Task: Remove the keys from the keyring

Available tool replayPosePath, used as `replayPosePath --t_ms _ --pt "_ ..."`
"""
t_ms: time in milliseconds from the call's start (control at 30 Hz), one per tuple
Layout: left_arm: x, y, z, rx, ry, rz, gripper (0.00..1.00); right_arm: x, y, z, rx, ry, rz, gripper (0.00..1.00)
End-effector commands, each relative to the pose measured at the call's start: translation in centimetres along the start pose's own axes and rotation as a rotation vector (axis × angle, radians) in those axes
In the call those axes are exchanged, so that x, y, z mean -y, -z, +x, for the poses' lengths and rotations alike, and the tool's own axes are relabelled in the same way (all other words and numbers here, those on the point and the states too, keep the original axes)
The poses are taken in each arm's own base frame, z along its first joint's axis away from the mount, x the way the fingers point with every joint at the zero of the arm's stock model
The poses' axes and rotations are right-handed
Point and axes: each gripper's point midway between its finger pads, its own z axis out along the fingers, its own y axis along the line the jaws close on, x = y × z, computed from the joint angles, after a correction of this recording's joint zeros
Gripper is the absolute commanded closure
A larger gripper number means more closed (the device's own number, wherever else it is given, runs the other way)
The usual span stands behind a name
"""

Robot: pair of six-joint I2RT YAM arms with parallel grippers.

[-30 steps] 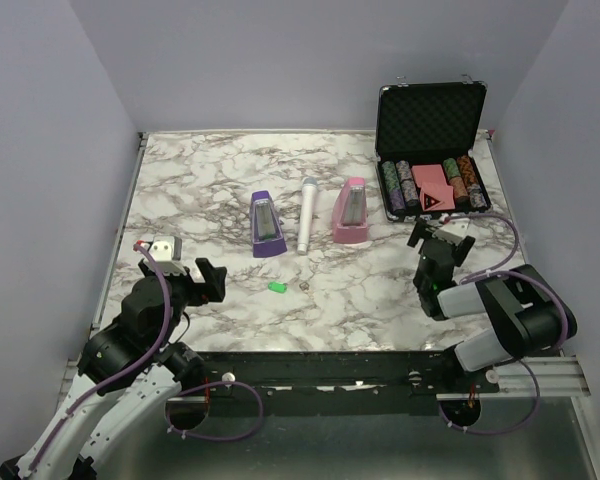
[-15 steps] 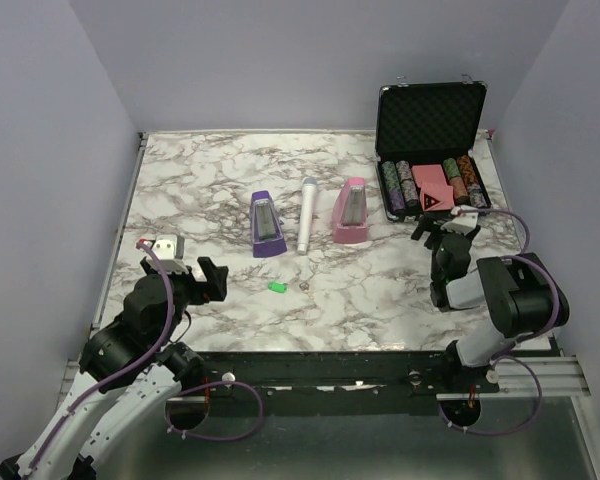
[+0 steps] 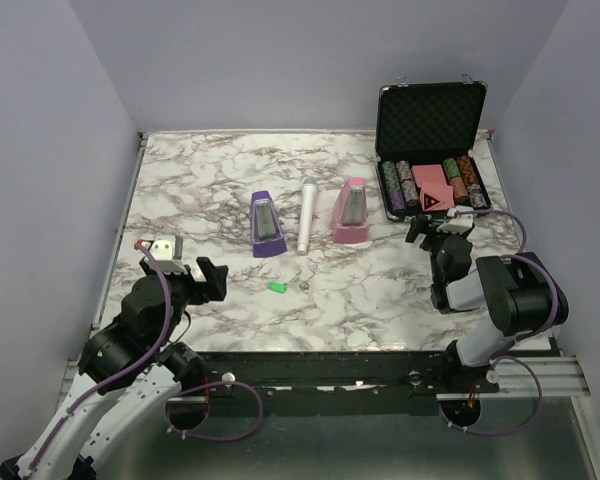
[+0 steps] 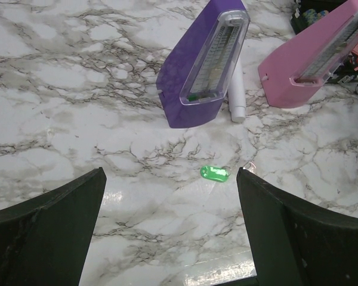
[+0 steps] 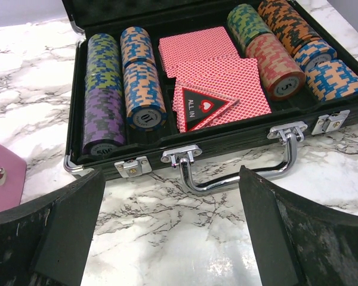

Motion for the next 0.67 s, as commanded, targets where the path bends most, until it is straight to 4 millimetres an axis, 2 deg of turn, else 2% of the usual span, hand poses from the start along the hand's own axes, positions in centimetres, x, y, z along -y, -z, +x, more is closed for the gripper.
replayPosePath --t_ms 0,300,400,633 --pt "0.2 0.1 -0.3 0.013 -0.001 0.018 0.01 -0.3 0.2 -0.4 0.028 0.003 -0.025 0.0" --pt "0.2 0.3 -0.4 0.019 0.001 0.02 0.01 -0.3 0.2 -0.4 0.029 0.005 -0.027 0.0" --pt "0.1 0.4 -0.5 0.027 0.004 0.019 0.01 -1.4 0.3 -0.2 0.02 0.029 -0.09 0.0" --pt "0.2 0.2 -0.3 0.018 0.0 0.018 0.01 -1.3 0.3 -0.2 0.018 0.024 -0.087 0.0"
